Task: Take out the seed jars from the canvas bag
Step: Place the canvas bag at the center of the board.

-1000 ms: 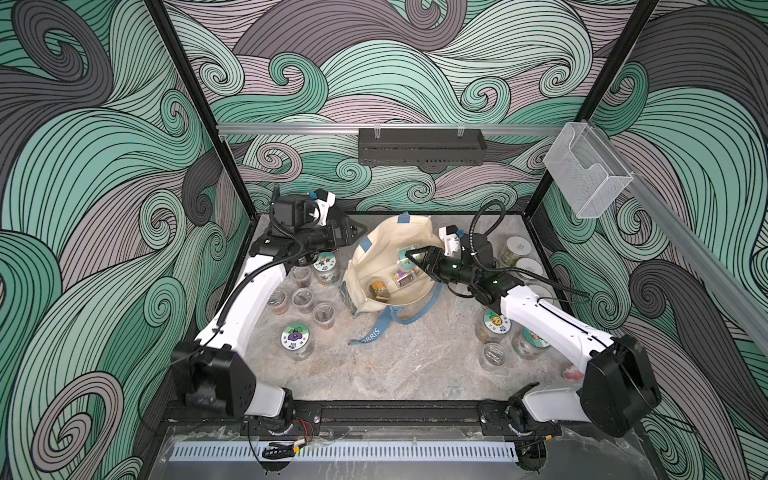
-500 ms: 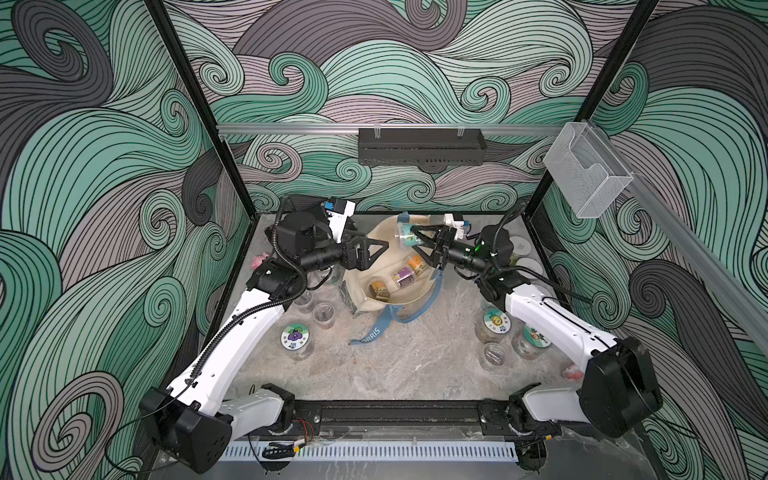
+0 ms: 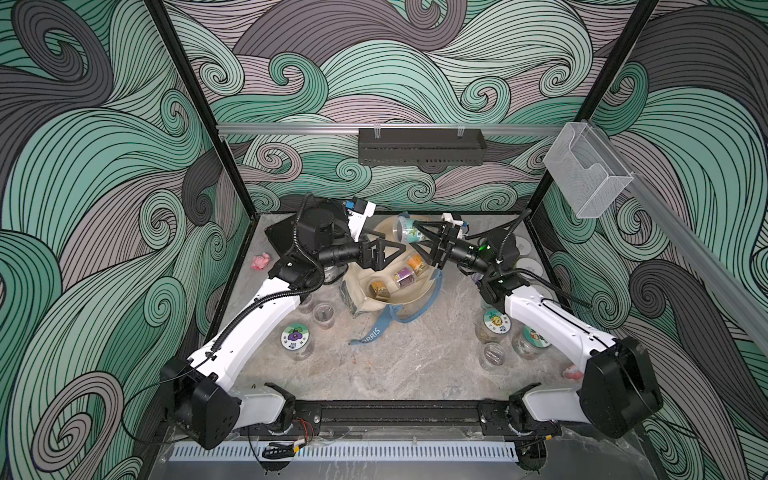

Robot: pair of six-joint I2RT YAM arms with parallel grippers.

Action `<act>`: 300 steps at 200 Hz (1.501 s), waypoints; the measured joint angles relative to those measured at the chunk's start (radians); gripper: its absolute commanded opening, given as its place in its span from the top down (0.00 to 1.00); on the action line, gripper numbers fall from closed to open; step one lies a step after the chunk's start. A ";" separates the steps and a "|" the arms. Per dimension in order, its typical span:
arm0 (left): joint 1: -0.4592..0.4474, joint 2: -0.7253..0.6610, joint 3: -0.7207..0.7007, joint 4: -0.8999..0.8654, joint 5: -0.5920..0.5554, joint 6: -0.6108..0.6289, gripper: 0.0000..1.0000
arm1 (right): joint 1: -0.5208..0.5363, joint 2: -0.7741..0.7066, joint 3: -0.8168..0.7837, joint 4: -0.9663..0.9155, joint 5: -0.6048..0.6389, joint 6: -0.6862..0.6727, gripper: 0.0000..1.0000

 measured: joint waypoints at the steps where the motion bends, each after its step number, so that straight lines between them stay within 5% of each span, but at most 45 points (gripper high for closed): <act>1: -0.002 0.002 0.002 0.001 0.000 0.000 0.01 | 0.000 0.000 0.000 0.000 0.000 0.001 0.45; 94: -0.019 0.082 0.087 0.018 0.001 -0.012 0.12 | 0.023 -0.004 -0.023 0.013 0.000 0.012 0.45; 160: -0.018 0.111 0.106 0.009 -0.001 -0.025 0.48 | 0.031 -0.004 -0.025 0.022 0.001 0.018 0.45; 190: -0.018 0.111 0.107 0.007 0.000 -0.034 0.50 | 0.032 -0.004 -0.026 0.026 0.003 0.022 0.44; 263: -0.019 0.095 0.107 -0.043 -0.005 -0.036 0.50 | 0.034 -0.019 -0.043 -0.017 0.005 -0.027 0.05; 300: -0.019 0.005 0.080 -0.127 -0.034 -0.034 0.50 | 0.021 -0.103 -0.047 -0.175 0.007 -0.143 0.01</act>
